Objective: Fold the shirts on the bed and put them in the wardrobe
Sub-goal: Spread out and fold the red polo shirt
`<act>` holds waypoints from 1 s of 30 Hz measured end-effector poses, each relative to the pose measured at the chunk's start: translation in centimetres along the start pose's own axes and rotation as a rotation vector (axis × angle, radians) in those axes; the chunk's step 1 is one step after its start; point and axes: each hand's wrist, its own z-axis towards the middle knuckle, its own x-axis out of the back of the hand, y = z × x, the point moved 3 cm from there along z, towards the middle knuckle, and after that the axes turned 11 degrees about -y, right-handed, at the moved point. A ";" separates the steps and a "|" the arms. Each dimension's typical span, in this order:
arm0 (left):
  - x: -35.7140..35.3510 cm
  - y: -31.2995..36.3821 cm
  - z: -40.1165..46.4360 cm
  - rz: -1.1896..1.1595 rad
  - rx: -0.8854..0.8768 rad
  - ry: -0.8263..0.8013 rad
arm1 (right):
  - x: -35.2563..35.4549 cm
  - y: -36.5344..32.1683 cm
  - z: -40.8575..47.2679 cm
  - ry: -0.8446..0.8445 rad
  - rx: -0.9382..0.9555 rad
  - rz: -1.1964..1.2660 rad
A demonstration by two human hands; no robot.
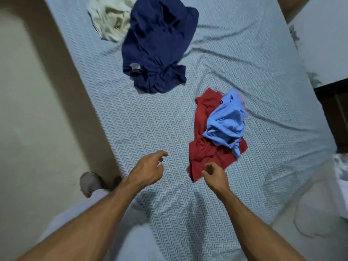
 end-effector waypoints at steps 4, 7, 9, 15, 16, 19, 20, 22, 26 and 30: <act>-4.0 -3.9 5.9 0.005 -0.022 -0.082 | -2.5 2.8 5.9 0.028 -0.012 -0.093; -5.8 -6.5 9.2 0.005 -0.025 -0.102 | -4.3 3.2 10.0 0.081 0.031 -0.148; -6.1 -6.9 10.8 0.041 -0.038 -0.098 | -4.8 2.7 11.9 0.093 0.042 -0.168; -6.7 -6.6 14.2 0.169 -0.030 0.063 | -5.3 4.1 14.8 0.133 0.168 -0.155; -7.0 -5.9 14.3 0.237 0.010 0.089 | -4.8 4.4 15.1 0.126 0.219 -0.142; -8.1 -4.2 14.5 0.343 0.152 0.171 | -4.3 4.9 16.1 0.107 0.307 -0.181; -8.7 -3.7 14.4 0.357 0.185 0.209 | -4.2 5.1 16.3 0.105 0.352 -0.209; -10.2 -2.6 14.3 0.347 0.256 0.278 | -3.6 5.6 16.4 0.088 0.431 -0.232; -14.9 0.8 15.0 0.269 0.263 0.312 | -1.3 6.3 16.8 -0.005 0.519 -0.195; -18.9 2.4 18.1 -0.111 0.210 0.356 | 1.6 7.1 18.4 0.028 0.564 -0.054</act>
